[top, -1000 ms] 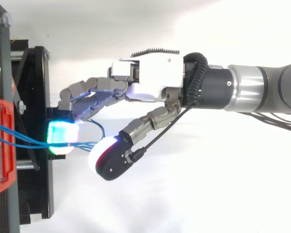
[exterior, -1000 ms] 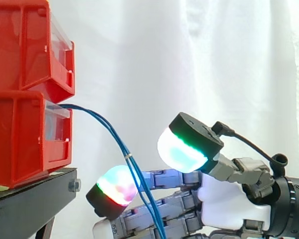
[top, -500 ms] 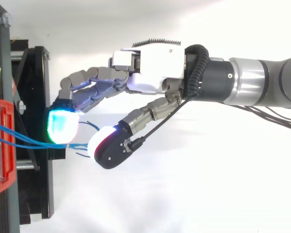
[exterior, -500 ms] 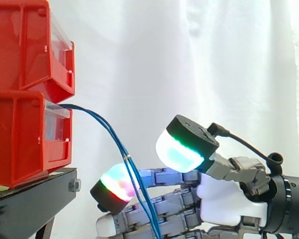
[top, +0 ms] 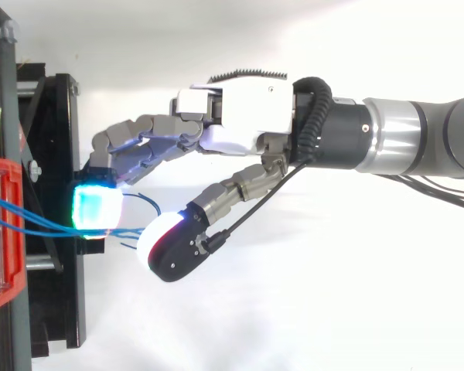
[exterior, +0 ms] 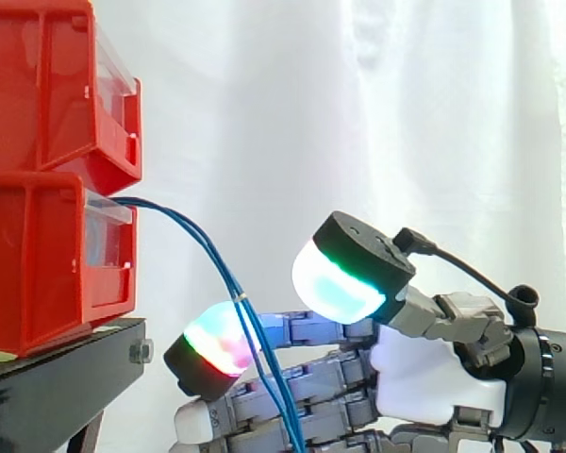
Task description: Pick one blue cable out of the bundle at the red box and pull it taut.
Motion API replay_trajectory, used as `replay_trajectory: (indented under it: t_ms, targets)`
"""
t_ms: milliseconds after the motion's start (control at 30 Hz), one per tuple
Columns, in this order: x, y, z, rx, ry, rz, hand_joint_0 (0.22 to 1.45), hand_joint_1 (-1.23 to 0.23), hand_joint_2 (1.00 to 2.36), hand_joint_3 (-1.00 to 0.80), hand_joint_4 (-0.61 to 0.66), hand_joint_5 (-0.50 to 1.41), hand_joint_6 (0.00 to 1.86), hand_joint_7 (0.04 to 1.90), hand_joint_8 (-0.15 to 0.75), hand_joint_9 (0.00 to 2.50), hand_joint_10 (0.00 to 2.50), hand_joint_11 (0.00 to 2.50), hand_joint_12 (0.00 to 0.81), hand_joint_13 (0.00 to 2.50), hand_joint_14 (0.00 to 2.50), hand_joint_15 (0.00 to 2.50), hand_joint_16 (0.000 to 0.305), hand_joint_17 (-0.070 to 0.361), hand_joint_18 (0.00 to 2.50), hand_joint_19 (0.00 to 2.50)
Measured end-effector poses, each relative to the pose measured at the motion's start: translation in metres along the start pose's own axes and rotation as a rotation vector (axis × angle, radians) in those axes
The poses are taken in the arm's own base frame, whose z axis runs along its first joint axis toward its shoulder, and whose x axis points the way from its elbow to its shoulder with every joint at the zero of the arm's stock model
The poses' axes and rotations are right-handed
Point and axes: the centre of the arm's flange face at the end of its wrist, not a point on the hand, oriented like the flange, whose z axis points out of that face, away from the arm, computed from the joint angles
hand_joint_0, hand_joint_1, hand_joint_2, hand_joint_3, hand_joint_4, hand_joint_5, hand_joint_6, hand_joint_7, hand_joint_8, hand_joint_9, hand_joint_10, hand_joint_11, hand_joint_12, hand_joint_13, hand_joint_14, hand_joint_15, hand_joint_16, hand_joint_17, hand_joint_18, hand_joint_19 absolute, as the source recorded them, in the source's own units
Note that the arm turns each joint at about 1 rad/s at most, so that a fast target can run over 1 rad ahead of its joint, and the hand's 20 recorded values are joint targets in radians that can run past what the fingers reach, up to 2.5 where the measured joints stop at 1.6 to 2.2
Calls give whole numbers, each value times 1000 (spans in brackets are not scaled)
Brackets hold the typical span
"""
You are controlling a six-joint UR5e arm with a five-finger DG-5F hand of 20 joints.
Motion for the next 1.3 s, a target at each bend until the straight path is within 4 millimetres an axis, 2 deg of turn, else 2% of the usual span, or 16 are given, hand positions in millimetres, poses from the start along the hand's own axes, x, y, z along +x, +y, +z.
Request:
replay_trajectory:
  t_ms: [533, 633, 767, 933, 1133, 1300]
  targets:
    - [1, -10, 3, -32, -7, -6, 581, -699, 1005, -436, 326, -109, 501, 1174, 387, 597, 8, 358, 409, 432, 10, 204, 56, 126, 422, 363]
    - [-1, -10, 3, -33, -10, -3, 591, -704, 1007, -407, 284, -101, 514, 1218, 388, 608, 9, 368, 408, 437, 8, 206, 56, 126, 424, 364]
    - [-4, -10, 2, -34, -13, 7, 607, -727, 1010, -370, 234, -117, 581, 1148, 388, 605, 11, 375, 410, 443, 8, 202, 56, 126, 432, 350]
    - [-4, -10, 2, -34, -13, 12, 612, -746, 1008, -384, 256, -129, 620, 1059, 386, 599, 8, 380, 410, 440, 10, 207, 56, 126, 430, 354]
    - [-2, -10, 3, -34, -11, 12, 569, -738, 1002, -465, 295, -116, 510, 1197, 389, 587, 9, 381, 416, 430, 8, 200, 57, 129, 420, 355]
    - [-1, -10, 3, -34, -10, 10, 548, -725, 1000, -500, 313, -117, 501, 1176, 391, 582, 9, 377, 420, 425, 9, 202, 58, 131, 420, 358]
